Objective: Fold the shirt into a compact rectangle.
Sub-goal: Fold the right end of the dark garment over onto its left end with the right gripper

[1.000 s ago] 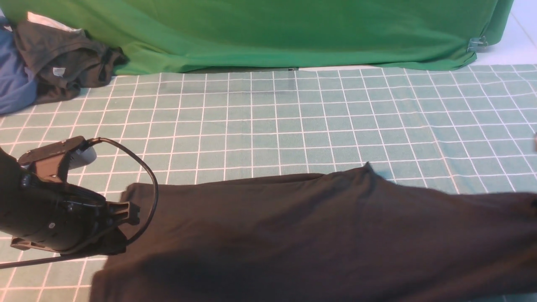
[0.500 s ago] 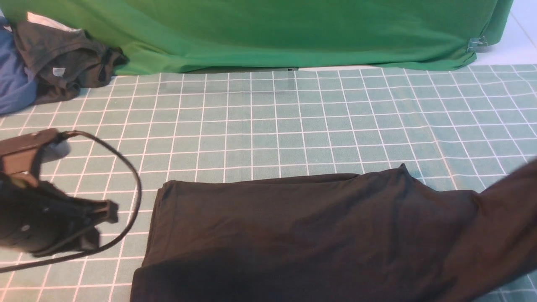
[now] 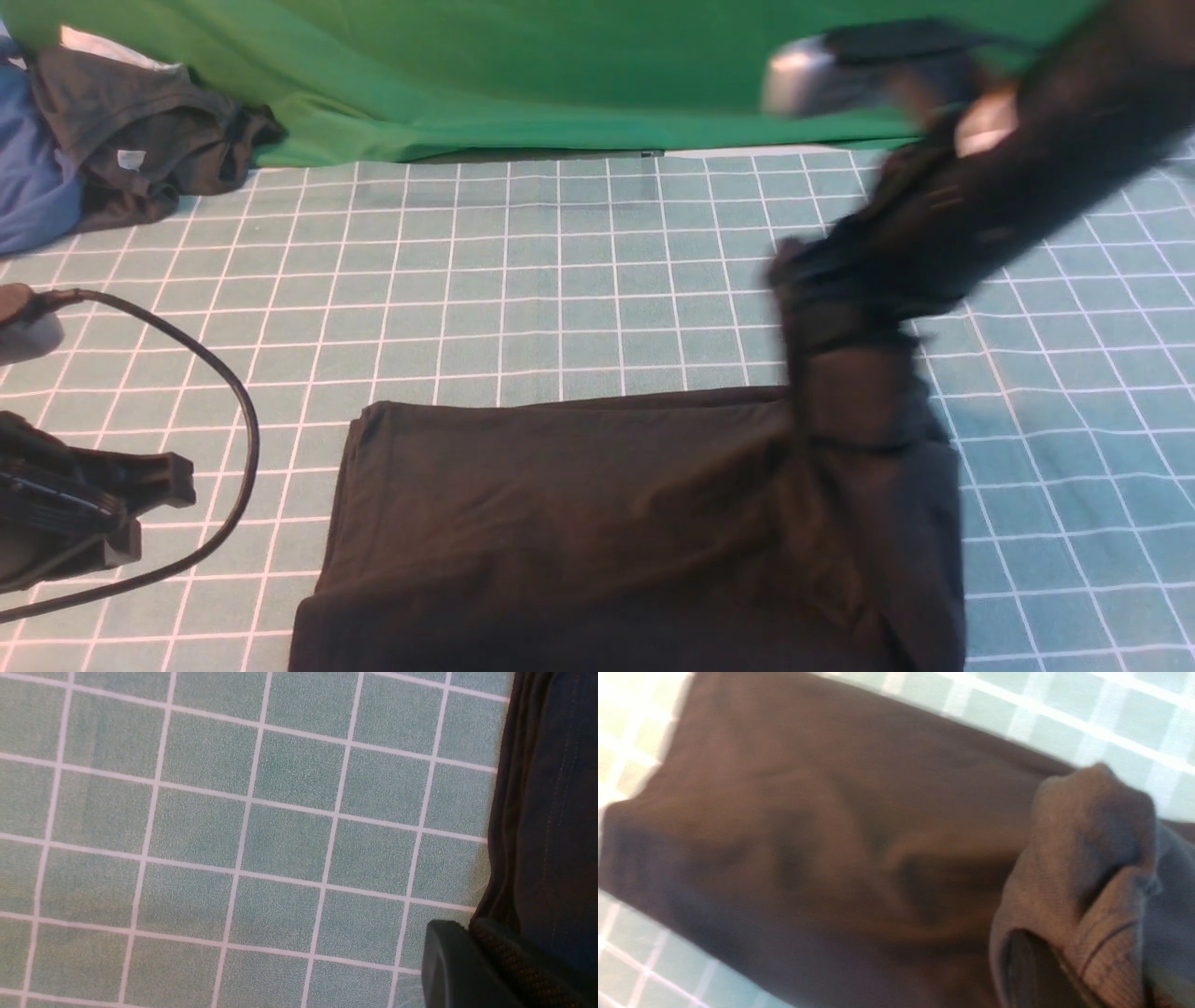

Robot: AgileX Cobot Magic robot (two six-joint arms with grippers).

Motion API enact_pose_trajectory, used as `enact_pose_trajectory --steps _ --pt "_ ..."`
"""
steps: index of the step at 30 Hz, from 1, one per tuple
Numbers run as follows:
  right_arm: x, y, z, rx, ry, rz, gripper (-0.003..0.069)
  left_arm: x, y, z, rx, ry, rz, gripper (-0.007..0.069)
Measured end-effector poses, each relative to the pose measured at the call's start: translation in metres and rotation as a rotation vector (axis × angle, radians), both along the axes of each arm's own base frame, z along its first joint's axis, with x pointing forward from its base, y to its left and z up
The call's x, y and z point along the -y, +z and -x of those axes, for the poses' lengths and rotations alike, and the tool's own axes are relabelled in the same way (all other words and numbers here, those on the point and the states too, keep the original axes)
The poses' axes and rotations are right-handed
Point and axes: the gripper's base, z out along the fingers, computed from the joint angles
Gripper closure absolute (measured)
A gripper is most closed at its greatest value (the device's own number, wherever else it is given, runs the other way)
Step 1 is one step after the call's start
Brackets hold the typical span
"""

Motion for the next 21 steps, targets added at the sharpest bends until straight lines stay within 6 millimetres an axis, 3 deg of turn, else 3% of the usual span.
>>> enact_pose_trajectory --steps 3,4,5,12,17,21 --pt "-0.047 -0.020 0.003 -0.031 0.075 -0.012 0.0581 0.001 0.001 0.002 0.002 0.005 0.017 0.0618" --pt "-0.048 -0.023 0.002 -0.037 0.072 -0.009 0.0581 0.001 0.001 0.002 0.002 0.005 0.019 0.0618" --pt "-0.068 -0.033 0.005 -0.056 0.105 -0.012 0.0581 0.002 0.002 0.003 0.002 0.006 0.022 0.0618" --pt "-0.136 -0.066 0.016 -0.105 0.207 -0.027 0.0582 0.002 0.005 0.006 0.013 0.007 0.029 0.0618" --pt "-0.164 -0.082 0.017 -0.118 0.213 -0.036 0.0575 0.002 0.005 0.007 0.011 0.007 0.030 0.0618" --pt "-0.175 -0.091 0.015 -0.129 0.193 -0.057 0.0534 0.002 0.005 0.007 0.010 0.007 0.030 0.0618"
